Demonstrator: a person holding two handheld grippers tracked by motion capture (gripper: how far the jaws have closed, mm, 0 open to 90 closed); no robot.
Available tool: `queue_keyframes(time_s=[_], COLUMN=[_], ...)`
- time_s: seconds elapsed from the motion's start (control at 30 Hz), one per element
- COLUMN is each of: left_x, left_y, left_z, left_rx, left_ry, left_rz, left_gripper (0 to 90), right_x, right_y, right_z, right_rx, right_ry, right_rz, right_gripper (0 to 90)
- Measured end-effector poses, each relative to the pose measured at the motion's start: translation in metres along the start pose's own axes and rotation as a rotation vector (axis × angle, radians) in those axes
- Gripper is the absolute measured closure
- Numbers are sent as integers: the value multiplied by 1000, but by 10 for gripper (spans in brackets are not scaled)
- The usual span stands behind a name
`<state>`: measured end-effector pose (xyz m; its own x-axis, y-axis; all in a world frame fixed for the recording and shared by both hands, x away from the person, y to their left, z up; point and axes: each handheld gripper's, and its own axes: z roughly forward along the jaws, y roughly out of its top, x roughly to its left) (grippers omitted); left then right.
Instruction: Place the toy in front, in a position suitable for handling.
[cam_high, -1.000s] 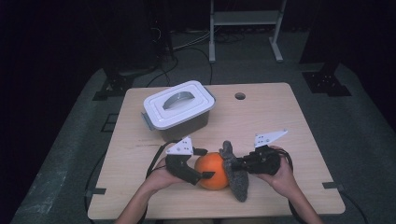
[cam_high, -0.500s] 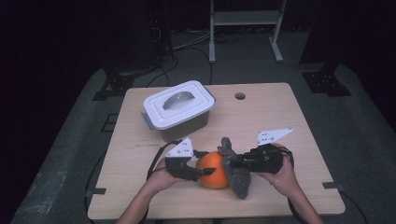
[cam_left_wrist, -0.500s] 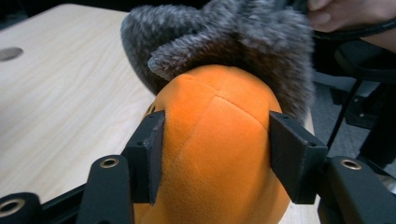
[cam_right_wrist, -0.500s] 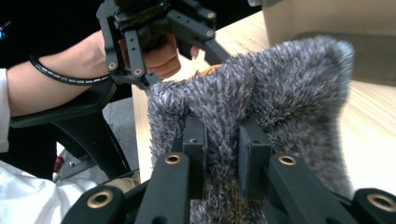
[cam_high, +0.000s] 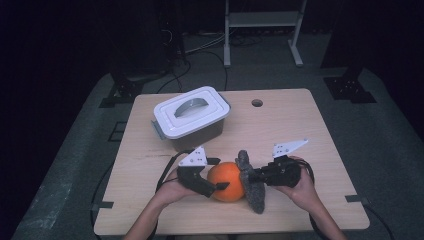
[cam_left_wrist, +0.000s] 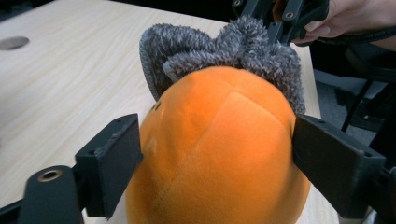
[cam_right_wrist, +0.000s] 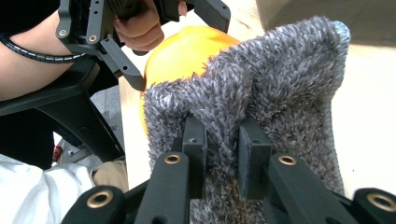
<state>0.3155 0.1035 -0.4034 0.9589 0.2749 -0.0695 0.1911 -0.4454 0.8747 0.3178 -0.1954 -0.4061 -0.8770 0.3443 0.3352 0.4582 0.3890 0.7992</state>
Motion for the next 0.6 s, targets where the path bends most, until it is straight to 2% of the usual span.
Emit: queue_keyframes(time_s=[0.17, 0.3, 0.33, 0.37, 0.4, 0.47, 0.5, 0.57, 0.6], left_x=[-5, -6, -6, -6, -5, -5, -4, -1, 0], left_y=[0, 0, 0, 0, 0, -1, -1, -1, -3], left_z=[2, 0, 0, -2, -3, -2, -2, 0, 2], left_rx=[22, 24, 24, 16, 18, 26, 28, 46, 52], left_ry=[-40, -92, -92, -124, -120, -87, -80, -56, -65], left_rz=[23, 35, 35, 36, 45, 62, 58, 28, 18], left_gripper=[172, 211, 226, 235, 243, 265, 260, 177, 162], right_x=[-4, -7, -8, -9, -10, -12, -11, -10, -10], right_y=[-1, -3, -4, -5, -5, -6, -6, -5, -4], right_z=[-1, -2, -3, -4, -4, -5, -5, -4, -4], right_rx=[4, 7, 9, 11, 10, 9, 8, 10, 10], right_ry=[-8, -20, -24, -31, -35, -37, -39, -41, -39], right_rz=[12, 21, 26, 27, 31, 36, 36, 35, 35], right_gripper=[754, 753, 753, 753, 752, 753, 752, 753, 753])
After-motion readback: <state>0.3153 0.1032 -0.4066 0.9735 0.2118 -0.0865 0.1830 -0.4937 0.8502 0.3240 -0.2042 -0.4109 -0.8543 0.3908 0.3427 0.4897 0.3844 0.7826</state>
